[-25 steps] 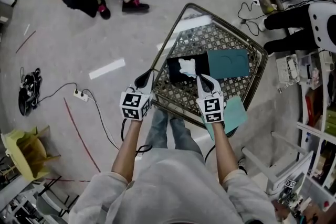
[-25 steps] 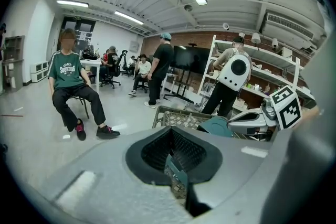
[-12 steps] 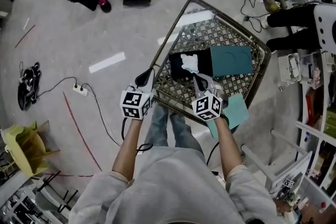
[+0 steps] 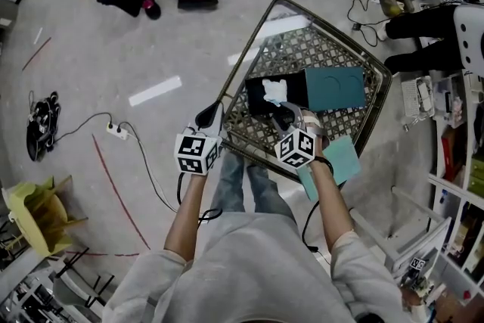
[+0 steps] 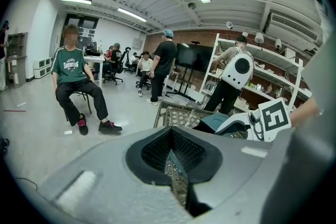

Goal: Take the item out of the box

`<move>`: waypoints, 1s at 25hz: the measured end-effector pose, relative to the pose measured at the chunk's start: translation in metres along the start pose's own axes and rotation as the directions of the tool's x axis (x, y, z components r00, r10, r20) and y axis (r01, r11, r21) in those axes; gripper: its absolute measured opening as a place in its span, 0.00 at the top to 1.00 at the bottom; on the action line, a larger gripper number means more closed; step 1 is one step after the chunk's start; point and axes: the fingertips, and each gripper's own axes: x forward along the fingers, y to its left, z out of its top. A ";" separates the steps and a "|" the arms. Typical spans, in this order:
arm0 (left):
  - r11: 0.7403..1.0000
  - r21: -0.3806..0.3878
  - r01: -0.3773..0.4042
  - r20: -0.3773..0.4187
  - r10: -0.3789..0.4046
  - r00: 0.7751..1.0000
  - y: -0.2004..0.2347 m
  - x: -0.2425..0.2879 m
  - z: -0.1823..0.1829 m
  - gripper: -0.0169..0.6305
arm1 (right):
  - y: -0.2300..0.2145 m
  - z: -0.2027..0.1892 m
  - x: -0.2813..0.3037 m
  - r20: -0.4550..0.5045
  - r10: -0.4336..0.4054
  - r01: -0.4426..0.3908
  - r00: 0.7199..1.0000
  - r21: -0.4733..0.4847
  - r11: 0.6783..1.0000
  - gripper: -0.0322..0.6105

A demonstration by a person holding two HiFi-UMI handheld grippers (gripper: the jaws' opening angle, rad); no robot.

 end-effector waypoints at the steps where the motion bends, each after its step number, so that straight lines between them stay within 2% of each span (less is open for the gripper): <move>1: 1.000 -0.001 -0.001 0.001 0.001 1.000 0.000 0.001 0.001 0.97 | 0.002 -0.002 0.003 -0.008 0.015 -0.015 1.000 0.007 1.000 0.65; 8: 1.000 -0.004 -0.007 0.003 0.007 1.000 0.003 0.001 0.001 0.97 | 0.006 -0.009 0.020 -0.039 0.071 -0.068 0.997 0.074 0.995 0.43; 19: 1.000 -0.025 -0.007 -0.011 0.007 1.000 0.006 0.000 -0.011 0.97 | -0.004 -0.007 0.053 -0.070 0.072 -0.065 0.995 0.098 0.993 0.43; 25: 0.999 -0.030 -0.013 -0.015 0.012 1.000 0.012 -0.003 -0.013 0.97 | -0.016 -0.012 0.069 -0.093 0.066 -0.049 0.994 0.177 0.983 0.43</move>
